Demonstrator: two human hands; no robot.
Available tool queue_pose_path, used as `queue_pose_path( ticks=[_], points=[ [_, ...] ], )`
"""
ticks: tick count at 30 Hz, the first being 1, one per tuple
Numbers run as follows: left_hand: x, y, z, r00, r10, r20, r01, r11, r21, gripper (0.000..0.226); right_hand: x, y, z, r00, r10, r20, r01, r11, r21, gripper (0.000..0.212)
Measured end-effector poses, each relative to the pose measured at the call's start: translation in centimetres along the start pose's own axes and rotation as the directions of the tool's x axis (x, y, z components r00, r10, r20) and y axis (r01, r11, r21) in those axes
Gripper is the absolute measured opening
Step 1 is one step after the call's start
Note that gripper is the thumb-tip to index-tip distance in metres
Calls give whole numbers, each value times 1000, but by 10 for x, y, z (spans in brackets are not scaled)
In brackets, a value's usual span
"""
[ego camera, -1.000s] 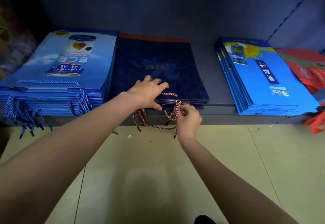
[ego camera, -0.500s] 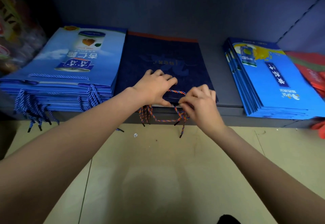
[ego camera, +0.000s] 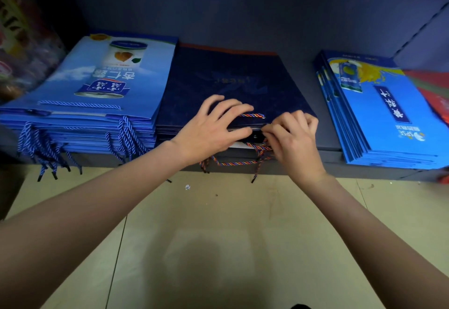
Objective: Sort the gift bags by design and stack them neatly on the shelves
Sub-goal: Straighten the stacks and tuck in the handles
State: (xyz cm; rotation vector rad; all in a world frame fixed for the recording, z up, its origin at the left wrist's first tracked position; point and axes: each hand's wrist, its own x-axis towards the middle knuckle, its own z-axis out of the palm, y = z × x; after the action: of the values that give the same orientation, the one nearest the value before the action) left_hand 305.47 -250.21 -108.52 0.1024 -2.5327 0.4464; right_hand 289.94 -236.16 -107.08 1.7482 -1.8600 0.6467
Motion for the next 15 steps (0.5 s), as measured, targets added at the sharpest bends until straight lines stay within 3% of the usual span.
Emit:
queue_pose_path(
  ticks=[10, 15],
  points=[
    [8, 8, -2, 998, 42, 42, -47, 991, 122, 19, 8, 6, -4, 997, -74, -27, 73, 997, -15, 5],
    [7, 13, -1, 1000, 23, 7, -23, 998, 63, 15, 7, 9, -3, 996, -93, -9, 93, 996, -8, 9]
  ],
)
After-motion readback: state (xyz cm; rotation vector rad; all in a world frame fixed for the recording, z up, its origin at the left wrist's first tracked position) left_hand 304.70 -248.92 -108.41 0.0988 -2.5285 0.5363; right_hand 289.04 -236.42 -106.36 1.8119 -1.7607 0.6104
